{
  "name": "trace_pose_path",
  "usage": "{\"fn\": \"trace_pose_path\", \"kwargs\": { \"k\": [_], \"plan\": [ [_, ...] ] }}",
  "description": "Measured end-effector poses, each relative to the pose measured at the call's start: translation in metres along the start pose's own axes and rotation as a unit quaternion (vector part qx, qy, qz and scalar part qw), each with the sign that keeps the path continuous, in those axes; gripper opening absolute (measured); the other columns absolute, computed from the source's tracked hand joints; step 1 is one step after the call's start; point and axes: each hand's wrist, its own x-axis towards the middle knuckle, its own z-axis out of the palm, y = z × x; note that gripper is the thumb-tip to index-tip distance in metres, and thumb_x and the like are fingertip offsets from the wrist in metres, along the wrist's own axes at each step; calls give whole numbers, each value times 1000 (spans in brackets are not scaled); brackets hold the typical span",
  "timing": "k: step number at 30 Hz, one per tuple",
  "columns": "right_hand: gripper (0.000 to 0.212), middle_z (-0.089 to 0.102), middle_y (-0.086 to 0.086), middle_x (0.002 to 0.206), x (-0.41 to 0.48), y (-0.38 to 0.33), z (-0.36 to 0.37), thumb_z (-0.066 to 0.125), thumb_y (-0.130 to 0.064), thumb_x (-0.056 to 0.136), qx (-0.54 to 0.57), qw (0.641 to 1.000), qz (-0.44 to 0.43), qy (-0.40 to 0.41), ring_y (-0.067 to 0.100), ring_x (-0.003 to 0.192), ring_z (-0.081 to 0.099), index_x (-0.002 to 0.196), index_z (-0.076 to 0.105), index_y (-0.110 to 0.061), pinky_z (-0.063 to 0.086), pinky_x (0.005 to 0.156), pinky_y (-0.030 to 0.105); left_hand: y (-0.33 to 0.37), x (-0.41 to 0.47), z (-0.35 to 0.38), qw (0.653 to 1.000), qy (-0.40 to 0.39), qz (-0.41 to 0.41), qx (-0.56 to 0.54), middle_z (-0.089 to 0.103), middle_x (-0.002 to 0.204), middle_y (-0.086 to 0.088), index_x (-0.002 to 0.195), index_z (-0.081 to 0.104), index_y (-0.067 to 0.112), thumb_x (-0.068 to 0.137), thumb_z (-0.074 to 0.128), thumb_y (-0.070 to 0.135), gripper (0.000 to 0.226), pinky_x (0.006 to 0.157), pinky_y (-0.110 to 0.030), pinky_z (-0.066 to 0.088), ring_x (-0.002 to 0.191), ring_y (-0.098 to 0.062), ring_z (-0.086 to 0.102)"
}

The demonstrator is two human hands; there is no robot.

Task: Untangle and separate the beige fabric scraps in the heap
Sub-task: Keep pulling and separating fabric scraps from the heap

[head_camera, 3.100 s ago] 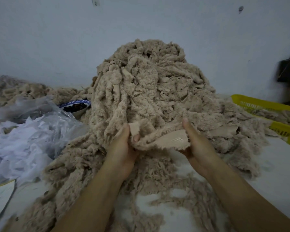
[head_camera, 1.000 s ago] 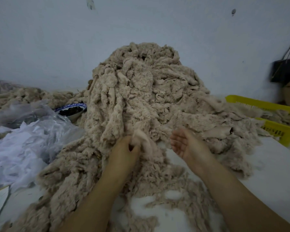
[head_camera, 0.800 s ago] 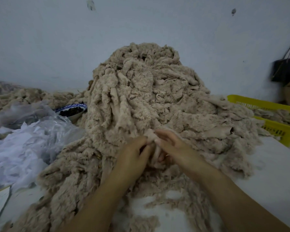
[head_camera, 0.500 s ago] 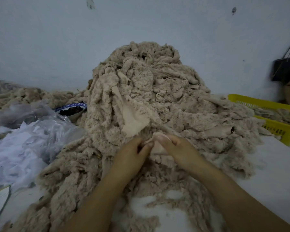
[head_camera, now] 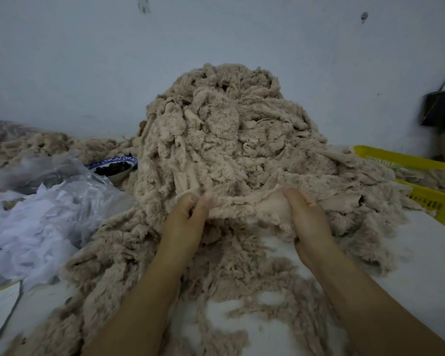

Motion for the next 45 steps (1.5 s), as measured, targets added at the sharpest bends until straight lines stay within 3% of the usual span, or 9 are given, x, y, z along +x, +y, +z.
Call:
{"fn": "trace_pose_path", "kwargs": {
  "k": [4, 7, 12, 16, 19, 25, 31, 40, 45],
  "plan": [
    [21, 72, 6, 99, 2, 2, -1, 60, -42, 95, -34, 999, 21, -3, 25, 92, 68, 89, 72, -26, 55, 85, 46, 2, -3, 4, 993, -111, -22, 24, 49, 67, -8, 89, 53, 18, 95, 60, 48, 32, 48, -19, 36, 53, -11, 44],
    [17, 59, -6, 84, 3, 6, -4, 53, -44, 98, -202, 978, -36, -29, 0, 65, 56, 86, 59, -36, 46, 64, 30, 4, -3, 3, 993, -109, -7, 42, 48, 68, -8, 86, 54, 19, 98, 59, 38, 23, 46, -17, 31, 50, -11, 40],
    [50, 29, -25, 137, -5, 11, 4, 49, -45, 92, -411, 874, -222, -132, -16, 101, 40, 141, 41, -41, 37, 82, 18, 13, -14, 9, 991, -124, 23, 52, 60, 76, -7, 84, 60, 25, 96, 60, 42, 20, 54, -21, 35, 59, -8, 49],
    [15, 52, -23, 95, -12, 20, 17, 55, -28, 94, -446, 815, -265, -258, -7, 81, 50, 109, 57, -31, 38, 65, 13, 16, -17, 14, 992, -122, 26, 17, 52, 65, 1, 83, 60, 17, 95, 63, 37, 23, 51, -18, 33, 56, -7, 44],
    [20, 48, -9, 66, -10, 24, 14, 53, -22, 99, -408, 847, -242, -239, 4, 57, 41, 79, 51, -21, 32, 54, 24, 17, -19, 15, 993, -114, 41, 12, 43, 66, 6, 87, 54, 8, 95, 63, 34, 29, 51, -16, 32, 54, -5, 37],
    [53, 49, -4, 62, -11, 19, 9, 44, -57, 95, -350, 887, -142, -266, 7, 55, 45, 86, 61, -7, 34, 51, 17, 16, -16, 12, 995, -94, 32, 0, 39, 75, -3, 88, 45, 4, 96, 62, 24, 28, 52, -18, 31, 57, -7, 32],
    [38, 52, -13, 52, -1, 12, 4, 43, -40, 104, -159, 982, -42, -95, 5, 50, 46, 78, 65, -24, 39, 56, 27, 15, -14, 9, 987, -114, -51, -103, 35, 72, -3, 82, 37, 15, 95, 56, 6, 24, 51, -23, 31, 60, -13, 30],
    [42, 30, -6, 52, 12, -1, -13, 39, -40, 106, -105, 991, -43, 76, 12, 47, 24, 69, 40, -21, 26, 49, 27, 6, 0, -3, 943, 27, -156, -291, 55, 72, -3, 83, 45, 14, 96, 57, 4, 20, 56, -30, 51, 60, -15, 55],
    [48, 43, -9, 56, -1, 1, -7, 44, -53, 100, -213, 972, -96, -27, 8, 51, 39, 58, 47, -28, 35, 52, 23, 11, 0, -3, 903, 28, -183, -388, 58, 73, -4, 88, 48, 12, 96, 55, -1, 17, 60, -34, 49, 63, -17, 55]
  ]
}}
